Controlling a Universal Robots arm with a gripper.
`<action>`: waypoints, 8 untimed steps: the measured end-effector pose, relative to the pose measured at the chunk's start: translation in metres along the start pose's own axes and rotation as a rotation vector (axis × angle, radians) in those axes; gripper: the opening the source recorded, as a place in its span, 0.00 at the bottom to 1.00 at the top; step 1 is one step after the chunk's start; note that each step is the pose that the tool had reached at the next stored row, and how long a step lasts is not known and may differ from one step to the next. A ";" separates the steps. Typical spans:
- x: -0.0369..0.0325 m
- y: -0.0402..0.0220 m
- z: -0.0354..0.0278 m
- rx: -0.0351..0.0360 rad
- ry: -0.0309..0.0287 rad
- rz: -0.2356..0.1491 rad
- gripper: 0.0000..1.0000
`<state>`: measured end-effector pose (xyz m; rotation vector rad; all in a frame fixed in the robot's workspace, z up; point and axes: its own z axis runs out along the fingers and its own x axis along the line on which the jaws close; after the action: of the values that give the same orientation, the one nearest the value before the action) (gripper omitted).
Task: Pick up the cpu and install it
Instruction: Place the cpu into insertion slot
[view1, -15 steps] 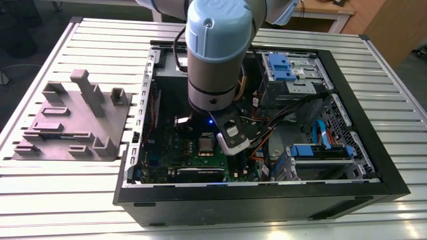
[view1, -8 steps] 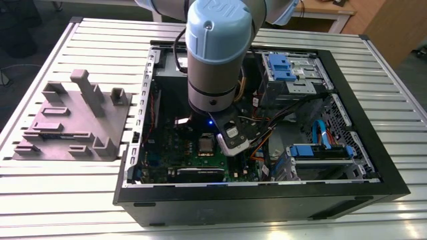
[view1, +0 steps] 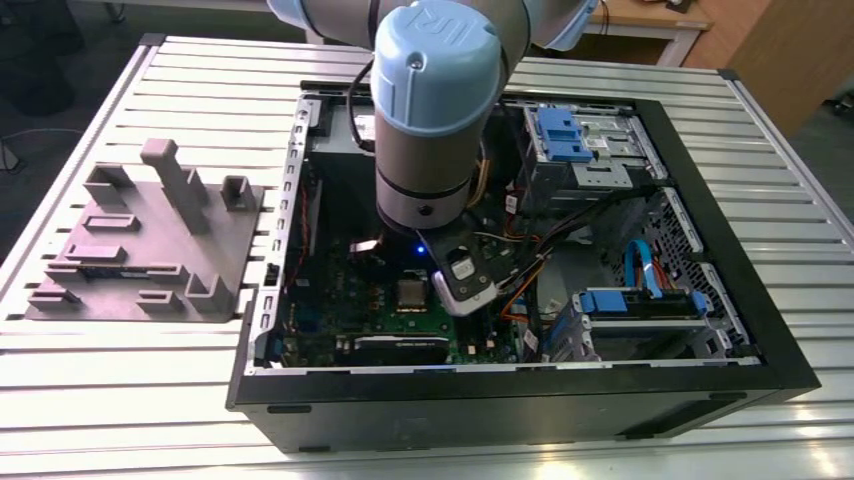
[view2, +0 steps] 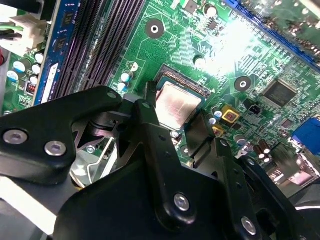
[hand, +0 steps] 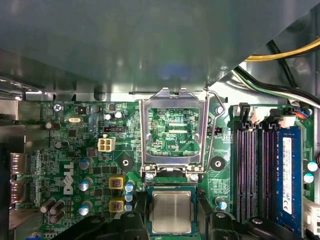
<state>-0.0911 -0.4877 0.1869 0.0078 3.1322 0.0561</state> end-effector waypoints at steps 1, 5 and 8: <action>0.0000 0.0000 0.0004 -0.0002 -0.0001 0.000 0.47; 0.0000 0.0001 0.0009 -0.0011 -0.0007 0.000 0.47; 0.0000 0.0001 0.0010 -0.0012 -0.0007 0.000 0.47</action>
<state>-0.0911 -0.4875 0.1859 0.0077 3.1315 0.0579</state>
